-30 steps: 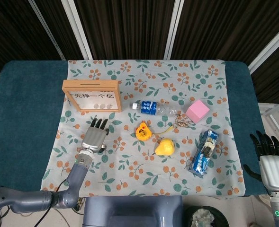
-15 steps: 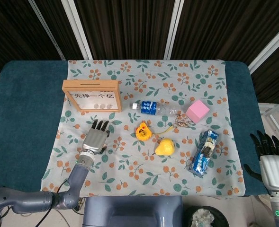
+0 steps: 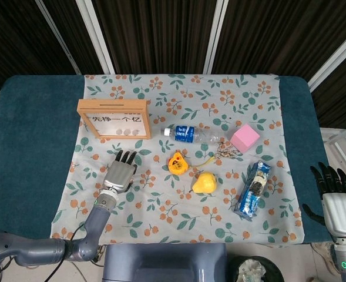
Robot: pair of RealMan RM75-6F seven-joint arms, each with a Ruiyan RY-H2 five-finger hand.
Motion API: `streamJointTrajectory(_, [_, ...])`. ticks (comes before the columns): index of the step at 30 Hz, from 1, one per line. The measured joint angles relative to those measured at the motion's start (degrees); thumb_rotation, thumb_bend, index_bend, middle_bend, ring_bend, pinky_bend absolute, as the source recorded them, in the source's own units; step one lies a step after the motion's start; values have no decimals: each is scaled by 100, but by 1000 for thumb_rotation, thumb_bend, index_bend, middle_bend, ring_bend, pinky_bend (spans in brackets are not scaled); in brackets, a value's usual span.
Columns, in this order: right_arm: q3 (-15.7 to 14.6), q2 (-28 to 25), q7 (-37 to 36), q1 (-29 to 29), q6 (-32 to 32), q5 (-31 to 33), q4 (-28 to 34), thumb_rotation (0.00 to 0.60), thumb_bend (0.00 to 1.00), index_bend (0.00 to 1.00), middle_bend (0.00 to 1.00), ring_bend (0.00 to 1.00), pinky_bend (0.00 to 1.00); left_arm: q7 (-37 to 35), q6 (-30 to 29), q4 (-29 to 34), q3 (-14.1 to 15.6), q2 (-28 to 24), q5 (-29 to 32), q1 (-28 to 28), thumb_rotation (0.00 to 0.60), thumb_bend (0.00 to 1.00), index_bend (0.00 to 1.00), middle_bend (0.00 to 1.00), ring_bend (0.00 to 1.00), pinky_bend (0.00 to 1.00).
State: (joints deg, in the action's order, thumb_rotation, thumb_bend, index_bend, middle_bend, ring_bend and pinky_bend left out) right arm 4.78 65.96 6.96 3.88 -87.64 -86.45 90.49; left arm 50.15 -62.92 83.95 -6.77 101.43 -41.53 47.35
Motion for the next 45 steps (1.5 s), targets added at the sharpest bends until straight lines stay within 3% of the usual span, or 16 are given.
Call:
streamJointTrajectory(24, [19, 10, 10, -7, -18, 25, 3, 600, 296, 79, 0, 0, 0, 113, -3, 64, 48, -32, 55, 22, 600, 273, 563, 86, 0, 0])
streamJointTrajectory(39, [21, 16, 27, -8, -4, 45, 13, 600, 297, 79, 0, 0, 0, -5, -15, 130, -34, -99, 87, 7, 600, 448, 589, 106, 0, 0])
streamJointTrajectory(45, [27, 13, 30, -10, 7, 74, 26, 600, 296, 79, 0, 0, 0, -41, 7, 182, -34, -133, 101, 6, 600, 528, 647, 152, 0, 0])
